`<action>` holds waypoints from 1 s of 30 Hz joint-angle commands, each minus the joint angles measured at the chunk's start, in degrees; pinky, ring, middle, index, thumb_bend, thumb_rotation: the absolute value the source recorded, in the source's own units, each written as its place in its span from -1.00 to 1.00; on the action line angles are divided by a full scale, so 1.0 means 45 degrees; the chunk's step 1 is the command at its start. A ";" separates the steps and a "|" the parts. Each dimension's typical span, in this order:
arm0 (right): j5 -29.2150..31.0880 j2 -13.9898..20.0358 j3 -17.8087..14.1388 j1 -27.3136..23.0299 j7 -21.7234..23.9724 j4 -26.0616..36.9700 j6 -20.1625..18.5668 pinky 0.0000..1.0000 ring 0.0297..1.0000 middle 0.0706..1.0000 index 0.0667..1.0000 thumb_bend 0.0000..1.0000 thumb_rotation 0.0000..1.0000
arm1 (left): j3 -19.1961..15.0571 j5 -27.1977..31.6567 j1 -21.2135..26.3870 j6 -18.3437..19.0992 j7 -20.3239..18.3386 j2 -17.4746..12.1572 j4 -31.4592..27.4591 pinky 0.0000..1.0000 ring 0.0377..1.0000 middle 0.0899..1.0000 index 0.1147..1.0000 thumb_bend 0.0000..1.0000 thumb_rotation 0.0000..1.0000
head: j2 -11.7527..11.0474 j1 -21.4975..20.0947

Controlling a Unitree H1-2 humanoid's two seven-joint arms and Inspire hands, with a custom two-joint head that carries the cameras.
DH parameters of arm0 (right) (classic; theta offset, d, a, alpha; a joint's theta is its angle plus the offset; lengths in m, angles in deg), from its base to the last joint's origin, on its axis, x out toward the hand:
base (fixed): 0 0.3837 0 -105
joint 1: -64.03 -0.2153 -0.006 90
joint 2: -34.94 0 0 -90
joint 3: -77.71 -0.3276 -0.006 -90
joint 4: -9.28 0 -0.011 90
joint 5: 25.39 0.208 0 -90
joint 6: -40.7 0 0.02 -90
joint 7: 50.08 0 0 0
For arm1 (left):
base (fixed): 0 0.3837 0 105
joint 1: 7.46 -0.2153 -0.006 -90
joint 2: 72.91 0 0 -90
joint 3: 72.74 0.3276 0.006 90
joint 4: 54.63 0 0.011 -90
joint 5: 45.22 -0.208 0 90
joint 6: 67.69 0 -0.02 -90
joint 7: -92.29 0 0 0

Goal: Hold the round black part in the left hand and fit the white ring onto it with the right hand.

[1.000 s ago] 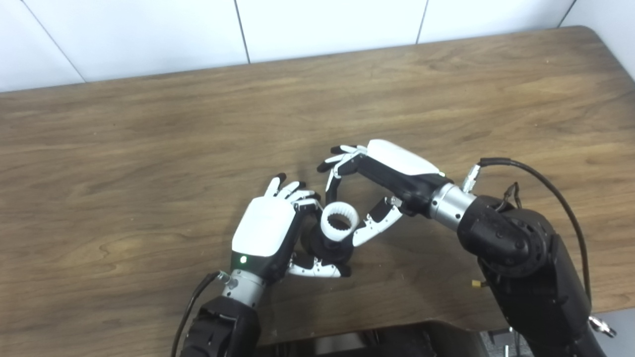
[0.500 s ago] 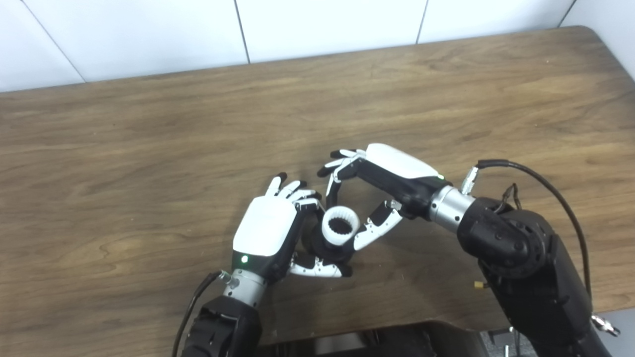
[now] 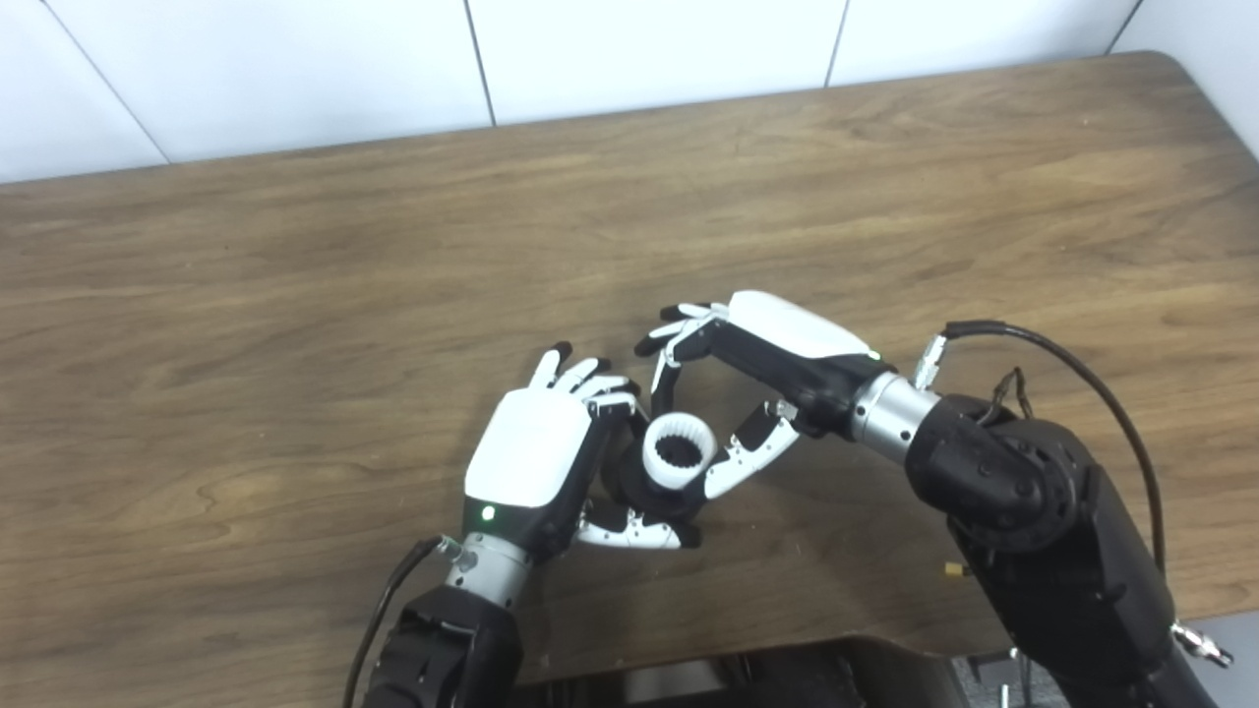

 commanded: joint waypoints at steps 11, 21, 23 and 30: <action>0.0139 0.0020 0.0091 -0.0275 -0.0527 0.0061 0.0301 1.00 0.93 0.67 -0.11 0.05 -0.74 | 0.0049 -0.0098 0.0240 -0.0008 0.0263 0.0247 -0.0293 1.00 0.77 0.52 -0.17 0.05 -0.90 | -0.0005 0.0065; 0.0135 0.0011 0.0231 -0.0279 -0.0600 -0.0028 0.0342 1.00 0.92 0.66 -0.11 0.05 -0.74 | 0.0074 -0.0155 0.0296 -0.0054 0.0362 0.0263 -0.0180 1.00 0.77 0.51 -0.17 0.05 -0.90 | -0.0021 0.0185; 0.0133 0.0028 0.0258 -0.0257 -0.0637 -0.0064 0.0400 1.00 0.92 0.66 -0.11 0.05 -0.74 | 0.0077 -0.0173 0.0301 -0.0045 0.0339 0.0266 -0.0191 1.00 0.77 0.51 -0.17 0.05 -0.90 | -0.0021 0.0185; 0.0123 0.0074 0.0343 -0.0209 -0.0684 -0.0122 0.0435 1.00 0.92 0.66 -0.11 0.05 -0.74 | 0.0072 -0.0130 0.0314 -0.0110 0.0442 0.0246 -0.0149 1.00 0.77 0.51 -0.17 0.05 -0.90 | -0.0021 0.0163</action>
